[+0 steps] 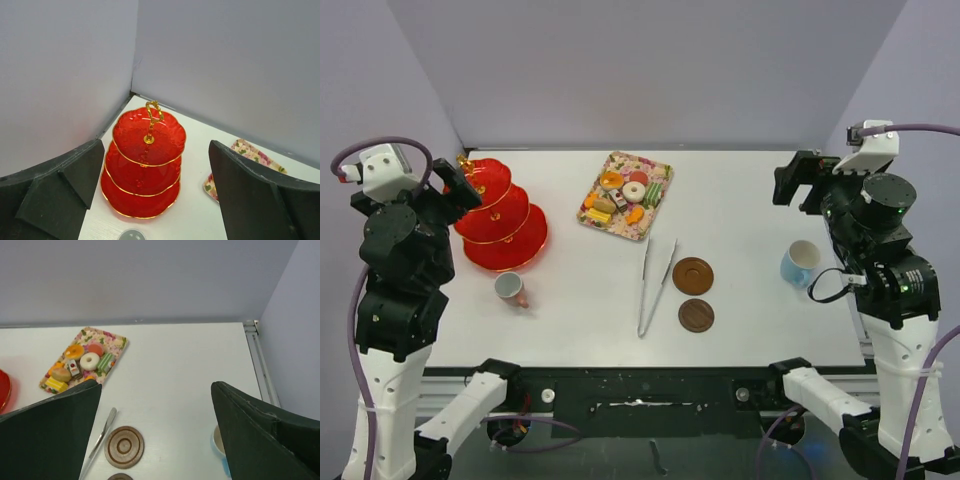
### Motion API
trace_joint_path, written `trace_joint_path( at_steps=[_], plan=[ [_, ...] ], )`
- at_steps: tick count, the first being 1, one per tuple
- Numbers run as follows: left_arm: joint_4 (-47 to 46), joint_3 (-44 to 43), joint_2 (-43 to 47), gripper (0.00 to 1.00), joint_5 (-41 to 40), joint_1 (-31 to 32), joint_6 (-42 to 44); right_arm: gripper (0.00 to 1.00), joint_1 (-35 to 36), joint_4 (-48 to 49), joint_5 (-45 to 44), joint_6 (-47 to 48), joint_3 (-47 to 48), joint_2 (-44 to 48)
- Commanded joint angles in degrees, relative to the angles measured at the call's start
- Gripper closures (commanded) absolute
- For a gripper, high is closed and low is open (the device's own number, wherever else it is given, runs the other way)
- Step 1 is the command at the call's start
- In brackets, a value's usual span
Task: Serve the afternoon tea
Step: Move the coaster to the center of the board.
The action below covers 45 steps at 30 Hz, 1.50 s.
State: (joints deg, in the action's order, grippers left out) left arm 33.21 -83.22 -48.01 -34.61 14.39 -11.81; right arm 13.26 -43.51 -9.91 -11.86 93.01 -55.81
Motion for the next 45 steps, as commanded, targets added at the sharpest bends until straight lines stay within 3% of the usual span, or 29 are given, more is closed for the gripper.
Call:
trace_joint_path(
  at_steps=[1,6,15,23,27,33,35,38,43,45],
  plan=[
    [-2.6,2.3,1.7,0.14,0.3,-1.5,-0.1,0.02,-2.1,3.2,3.0,-1.7,-6.3,3.6],
    [-2.5,4.8,3.9,0.10,7.0,-3.2,2.8,0.02,-4.9,5.3,10.2,-3.4,-15.7,7.3],
    [-2.2,3.8,1.7,0.06,34.1,-5.3,-0.4,0.02,-7.4,10.1,28.5,-8.8,-29.1,9.2],
    [1.4,2.1,-4.6,0.05,45.3,-4.1,0.0,0.02,-1.8,9.5,31.2,-10.1,-35.1,7.5],
    [5.0,1.4,-8.2,0.05,39.0,4.7,0.3,0.02,4.2,10.9,27.7,-12.0,-37.5,5.4],
    [8.2,1.4,-12.9,0.05,17.2,26.2,-0.6,0.02,8.6,10.6,15.3,-19.2,-39.2,2.5],
    [6.5,3.3,-12.3,0.05,15.9,28.8,-0.9,0.02,8.8,11.0,10.8,-22.1,-41.0,3.3],
    [1.7,8.1,-8.6,0.05,14.2,30.8,-0.1,0.02,7.7,13.3,11.1,-23.6,-44.9,5.0],
    [-3.3,15.8,2.1,0.05,5.6,31.5,-6.3,0.02,3.4,16.4,20.4,-25.0,-48.7,4.7],
    [-4.0,18.3,7.1,0.03,6.3,31.5,-7.1,0.02,3.2,18.8,23.3,-25.2,-49.8,4.2]
  ],
)
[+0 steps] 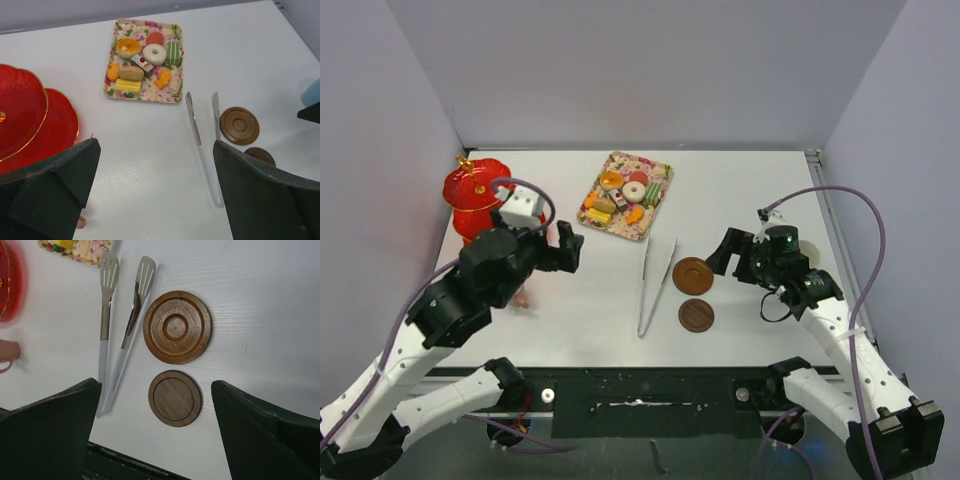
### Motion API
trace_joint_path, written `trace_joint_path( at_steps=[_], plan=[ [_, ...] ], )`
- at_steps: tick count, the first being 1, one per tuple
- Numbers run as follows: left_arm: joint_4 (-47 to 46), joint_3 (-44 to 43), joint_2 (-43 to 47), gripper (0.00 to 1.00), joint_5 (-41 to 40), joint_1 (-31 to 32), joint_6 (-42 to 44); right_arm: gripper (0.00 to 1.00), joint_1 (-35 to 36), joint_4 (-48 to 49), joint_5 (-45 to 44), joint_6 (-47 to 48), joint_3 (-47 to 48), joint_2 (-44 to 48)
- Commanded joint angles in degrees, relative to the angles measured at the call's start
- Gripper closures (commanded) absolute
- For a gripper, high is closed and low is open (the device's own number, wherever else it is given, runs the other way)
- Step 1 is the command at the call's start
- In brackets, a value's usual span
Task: Serve the afternoon tea
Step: Move the coaster to the center of the board.
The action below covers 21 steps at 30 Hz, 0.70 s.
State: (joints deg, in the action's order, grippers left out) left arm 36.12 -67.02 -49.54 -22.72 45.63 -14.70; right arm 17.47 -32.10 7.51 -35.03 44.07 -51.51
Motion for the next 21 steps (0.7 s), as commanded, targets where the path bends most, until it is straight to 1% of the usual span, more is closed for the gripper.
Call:
trace_joint_path(
  at_steps=[1,4,6,8,13,16,21],
  plan=[
    [-7.3,3.2,11.2,0.03,-4.7,0.3,-4.2,0.02,-1.0,9.0,7.3,-2.3,-1.5,-0.5],
    [-8.1,5.8,17.6,0.02,-5.6,0.4,-5.5,0.03,-0.6,12.6,11.2,-4.2,-3.1,-2.8],
    [-7.3,6.5,20.0,0.02,-5.4,0.4,-5.1,0.02,0.4,13.7,11.0,-5.7,-3.5,-5.0],
    [-5.6,6.2,20.1,0.02,-5.5,0.4,-5.1,0.02,0.9,13.4,10.6,-6.6,-3.2,-7.5],
    [-2.0,6.2,16.7,0.02,-6.9,0.3,-4.4,0.02,1.8,13.9,7.0,-9.0,-2.6,-11.2],
    [-2.4,8.0,16.0,0.02,-9.8,0.3,-4.4,0.02,1.9,14.3,6.7,-9.5,-2.3,-13.6],
    [-5.6,13.9,17.9,0.02,-13.6,0.3,-3.8,0.02,2.2,14.8,7.6,-9.6,-0.8,-19.7]
  ],
)
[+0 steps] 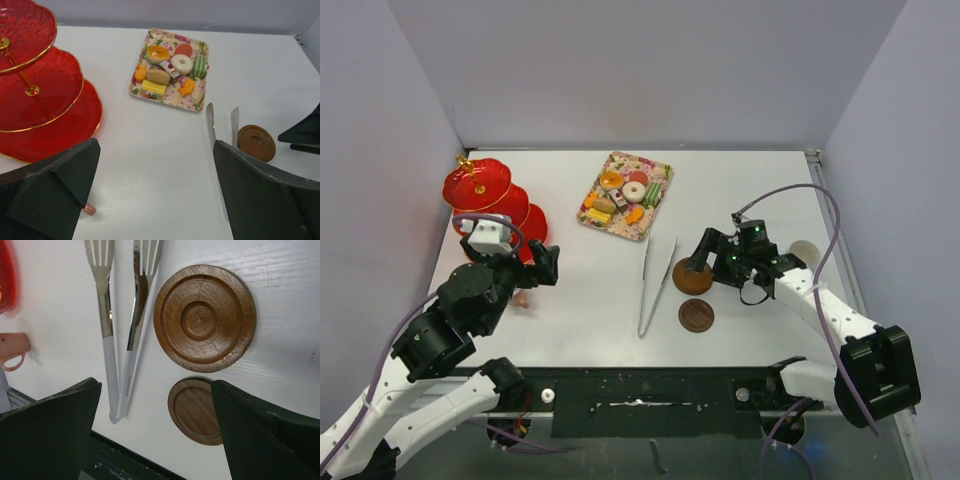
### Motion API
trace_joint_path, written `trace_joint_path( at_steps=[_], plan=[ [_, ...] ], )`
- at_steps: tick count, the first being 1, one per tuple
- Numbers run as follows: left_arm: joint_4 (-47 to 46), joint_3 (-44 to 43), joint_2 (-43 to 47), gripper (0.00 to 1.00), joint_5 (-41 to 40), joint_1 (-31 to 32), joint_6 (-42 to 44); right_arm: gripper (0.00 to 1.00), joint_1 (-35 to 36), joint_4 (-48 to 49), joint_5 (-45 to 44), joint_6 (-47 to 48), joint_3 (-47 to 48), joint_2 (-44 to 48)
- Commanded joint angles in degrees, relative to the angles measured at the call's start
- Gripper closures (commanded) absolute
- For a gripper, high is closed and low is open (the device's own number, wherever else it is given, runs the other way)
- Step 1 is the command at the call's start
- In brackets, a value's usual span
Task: Serve the afternoon tea
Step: Move the coaster to the center of the board.
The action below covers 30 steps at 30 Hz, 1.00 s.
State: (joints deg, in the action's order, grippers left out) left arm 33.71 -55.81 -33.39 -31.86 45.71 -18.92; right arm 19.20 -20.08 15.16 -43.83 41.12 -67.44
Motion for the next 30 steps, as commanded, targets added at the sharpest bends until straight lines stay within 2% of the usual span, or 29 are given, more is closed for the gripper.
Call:
trace_joint_path(
  at_steps=[1,5,16,20,25,30],
  plan=[
    [-4.1,3.8,2.7,0.02,-4.9,0.2,0.8,0.02,0.7,2.5,0.0,-0.7,2.8,-5.2],
    [-6.9,8.3,4.8,0.02,-2.9,0.2,2.5,0.02,1.8,2.2,-0.9,-1.3,4.9,-9.7],
    [-9.8,17.5,10.0,0.02,-5.1,0.3,0.0,0.02,4.1,2.4,-2.2,1.2,10.3,-18.6],
    [-10.9,19.5,12.5,0.02,-5.7,0.3,0.5,0.02,4.2,0.0,-6.6,3.1,11.6,-21.5],
    [-11.0,19.9,13.3,0.02,-7.3,0.3,0.9,0.02,4.1,-3.1,-14.8,4.3,8.9,-21.4],
    [-11.4,20.1,12.1,0.02,-7.4,0.2,1.5,0.02,3.1,-4.2,-18.6,2.3,3.3,-18.6]
  ],
)
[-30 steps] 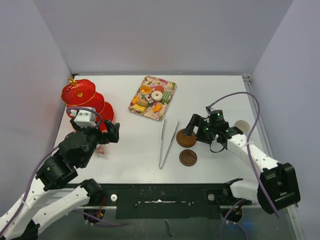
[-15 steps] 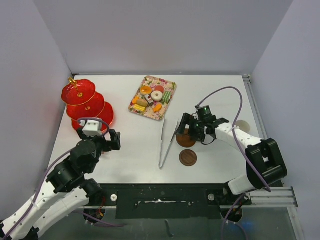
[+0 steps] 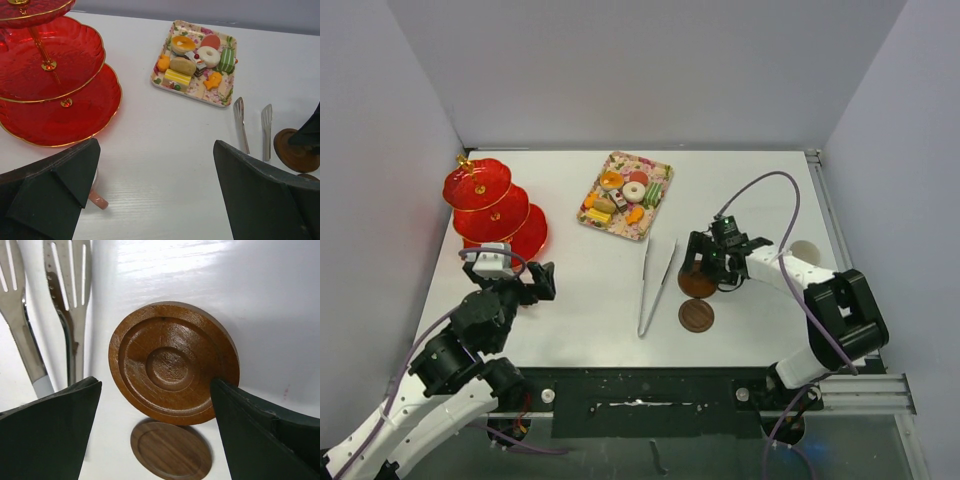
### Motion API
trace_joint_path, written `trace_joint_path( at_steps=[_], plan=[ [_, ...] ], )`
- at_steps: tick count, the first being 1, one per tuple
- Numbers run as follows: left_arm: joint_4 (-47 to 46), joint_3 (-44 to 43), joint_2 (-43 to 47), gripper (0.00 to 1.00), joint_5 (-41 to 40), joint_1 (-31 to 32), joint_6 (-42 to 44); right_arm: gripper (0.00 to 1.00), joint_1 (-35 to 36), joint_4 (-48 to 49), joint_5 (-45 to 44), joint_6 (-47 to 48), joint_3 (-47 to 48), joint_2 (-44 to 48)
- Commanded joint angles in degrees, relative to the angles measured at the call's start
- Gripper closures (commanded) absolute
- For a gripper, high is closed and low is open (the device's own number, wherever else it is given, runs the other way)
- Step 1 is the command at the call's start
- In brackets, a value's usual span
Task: Serve the afternoon tea
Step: Move the coaster to the center of the board.
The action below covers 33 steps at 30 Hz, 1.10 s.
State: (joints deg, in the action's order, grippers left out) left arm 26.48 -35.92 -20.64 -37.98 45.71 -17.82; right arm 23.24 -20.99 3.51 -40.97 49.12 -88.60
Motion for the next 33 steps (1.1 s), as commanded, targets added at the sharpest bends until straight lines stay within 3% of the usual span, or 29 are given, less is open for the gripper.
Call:
trace_joint_path(
  at_steps=[1,7,13,17,19,23,33],
  plan=[
    [-4.3,0.2,-0.9,0.02,-1.3,0.3,0.6,0.02,-1.3,-3.3,-7.5,-1.5,-6.1,3.5],
    [-4.5,0.2,-2.5,0.02,-0.6,0.2,1.1,0.02,-2.4,-6.4,-13.3,-8.8,-12.2,13.2],
    [-4.6,0.1,-3.7,0.02,0.1,0.2,1.5,0.02,-3.3,-12.9,-19.6,-14.7,-12.3,20.9],
    [-4.6,0.0,-3.9,0.03,0.3,0.1,1.6,0.02,-3.5,-15.2,-20.9,-13.6,-9.3,24.6],
    [-4.6,0.0,-3.7,0.03,0.2,0.1,1.6,0.02,-3.5,-12.4,-17.4,-9.6,-7.8,25.3],
    [-4.8,0.4,-3.0,0.03,-0.2,0.0,1.8,0.02,-3.5,-6.9,-9.0,-4.6,-5.0,22.8],
    [-4.4,0.4,-2.2,0.03,-2.1,-0.2,1.6,0.02,-5.4,-5.1,-1.5,1.1,5.7,5.1]
  ],
)
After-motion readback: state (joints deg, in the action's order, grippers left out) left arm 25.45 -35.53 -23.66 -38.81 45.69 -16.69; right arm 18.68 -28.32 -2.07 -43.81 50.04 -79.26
